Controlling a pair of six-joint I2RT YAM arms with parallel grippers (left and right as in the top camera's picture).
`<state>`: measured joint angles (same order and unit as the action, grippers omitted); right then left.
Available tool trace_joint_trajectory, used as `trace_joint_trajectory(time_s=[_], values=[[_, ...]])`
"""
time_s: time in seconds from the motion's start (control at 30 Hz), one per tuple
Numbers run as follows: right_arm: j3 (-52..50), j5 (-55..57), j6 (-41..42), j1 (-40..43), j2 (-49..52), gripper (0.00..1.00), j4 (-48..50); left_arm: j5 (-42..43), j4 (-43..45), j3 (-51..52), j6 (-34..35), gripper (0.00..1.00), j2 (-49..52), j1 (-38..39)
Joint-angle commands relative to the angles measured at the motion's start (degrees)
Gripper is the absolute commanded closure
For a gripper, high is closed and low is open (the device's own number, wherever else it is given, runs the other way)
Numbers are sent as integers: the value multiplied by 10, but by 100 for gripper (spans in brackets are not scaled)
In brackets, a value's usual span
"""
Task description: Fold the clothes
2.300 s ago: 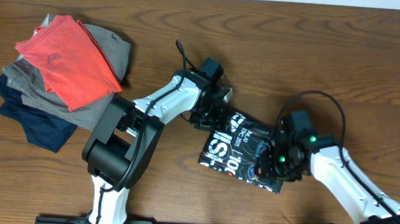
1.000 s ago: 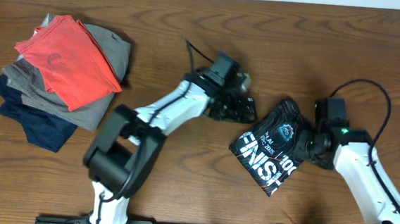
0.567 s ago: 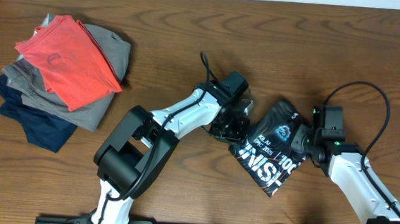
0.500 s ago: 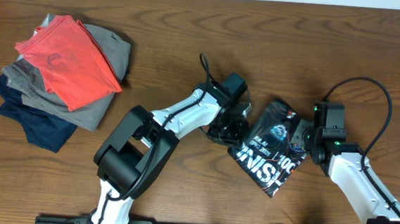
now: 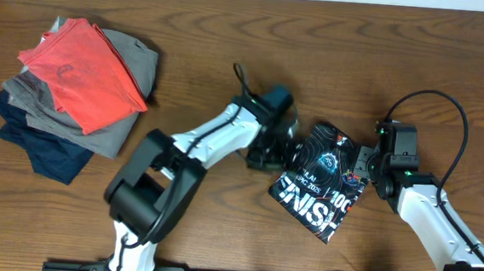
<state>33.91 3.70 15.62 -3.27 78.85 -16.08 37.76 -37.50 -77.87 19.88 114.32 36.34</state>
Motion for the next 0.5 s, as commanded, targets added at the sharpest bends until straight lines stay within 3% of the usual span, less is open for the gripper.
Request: trace_joint_trajectory(time_s=[0.0,0.2,0.33,0.47], values=[[0,8,-11,4,-1,45,-9,3,34,-29,-1,2,-51,-28],[0,8,-9,4,-1,43,-17,6,92,-29,-48,2,-46,-47],[0,8,2,5,-1,41,-26,51,122,-29,-88,2,-11,-47],[0,8,2,6,-1,40,-37,76,157,-29,-89,2,30,-47]])
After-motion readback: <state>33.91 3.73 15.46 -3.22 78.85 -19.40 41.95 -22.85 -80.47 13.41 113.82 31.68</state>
